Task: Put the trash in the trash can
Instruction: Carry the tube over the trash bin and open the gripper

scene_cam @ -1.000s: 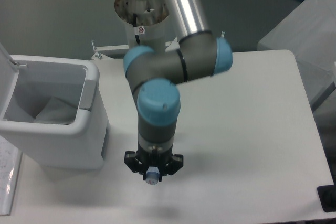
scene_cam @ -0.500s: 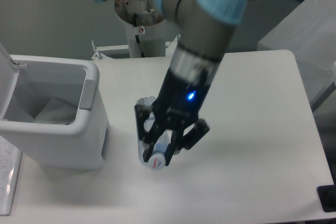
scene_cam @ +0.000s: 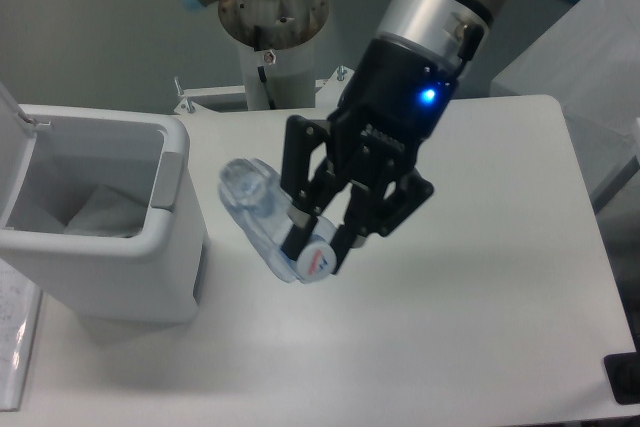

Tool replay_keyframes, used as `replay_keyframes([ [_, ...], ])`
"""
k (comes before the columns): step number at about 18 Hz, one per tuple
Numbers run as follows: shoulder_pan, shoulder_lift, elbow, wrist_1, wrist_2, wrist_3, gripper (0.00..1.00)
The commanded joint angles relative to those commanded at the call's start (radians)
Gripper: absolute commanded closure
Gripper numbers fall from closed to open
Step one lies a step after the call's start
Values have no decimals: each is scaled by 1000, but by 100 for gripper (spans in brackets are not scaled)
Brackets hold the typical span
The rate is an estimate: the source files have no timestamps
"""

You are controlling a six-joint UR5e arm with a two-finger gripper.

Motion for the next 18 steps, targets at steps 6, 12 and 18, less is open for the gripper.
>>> replay_keyframes([
  [6,-80,9,-41,8,-8,-72,100],
  [12,-186,20,-132,123,1,32,100],
  [18,-252,115,-215,124,3,278,100],
])
